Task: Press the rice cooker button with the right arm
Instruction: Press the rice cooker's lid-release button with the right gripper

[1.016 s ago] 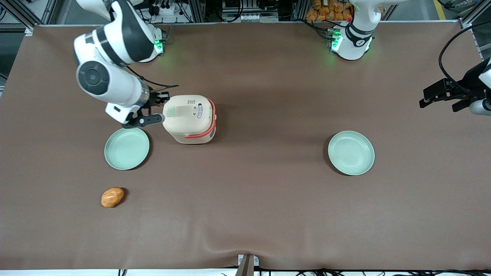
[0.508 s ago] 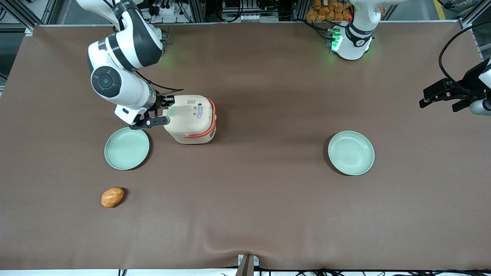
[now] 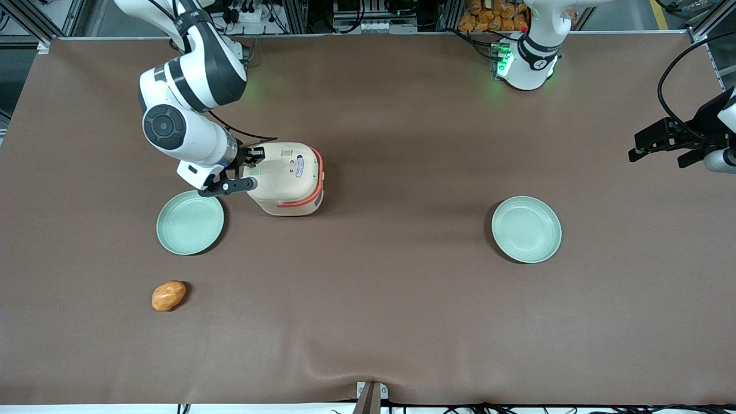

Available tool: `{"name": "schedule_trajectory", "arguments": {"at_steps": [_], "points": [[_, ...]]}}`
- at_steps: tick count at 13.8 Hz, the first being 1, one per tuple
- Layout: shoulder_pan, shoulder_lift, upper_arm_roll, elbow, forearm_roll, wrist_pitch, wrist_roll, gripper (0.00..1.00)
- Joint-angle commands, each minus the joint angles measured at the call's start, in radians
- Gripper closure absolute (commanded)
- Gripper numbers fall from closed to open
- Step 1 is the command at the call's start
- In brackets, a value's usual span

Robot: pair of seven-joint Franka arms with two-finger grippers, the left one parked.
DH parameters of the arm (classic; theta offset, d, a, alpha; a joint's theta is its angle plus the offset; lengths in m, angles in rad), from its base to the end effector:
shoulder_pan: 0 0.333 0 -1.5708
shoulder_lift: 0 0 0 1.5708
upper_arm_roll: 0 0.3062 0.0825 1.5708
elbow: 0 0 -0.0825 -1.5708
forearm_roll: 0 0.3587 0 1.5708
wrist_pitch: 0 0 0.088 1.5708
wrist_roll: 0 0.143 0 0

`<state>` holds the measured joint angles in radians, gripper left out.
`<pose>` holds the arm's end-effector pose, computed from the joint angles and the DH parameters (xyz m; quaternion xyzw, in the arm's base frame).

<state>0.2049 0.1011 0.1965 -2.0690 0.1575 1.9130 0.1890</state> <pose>0.4588 0.2121 0.3368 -0.9862 -0.0701 0.1449 0.0395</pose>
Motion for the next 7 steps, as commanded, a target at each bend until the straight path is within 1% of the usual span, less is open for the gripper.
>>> {"name": "schedule_trajectory", "arguments": {"at_steps": [1,4,7], "points": [[0.010,-0.004,0.001,-0.028,0.017,0.034,0.012,0.95],[0.022,0.002,0.001,-0.054,0.017,0.070,0.012,0.95],[0.025,0.002,0.001,-0.056,0.017,0.069,0.012,0.96]]}}
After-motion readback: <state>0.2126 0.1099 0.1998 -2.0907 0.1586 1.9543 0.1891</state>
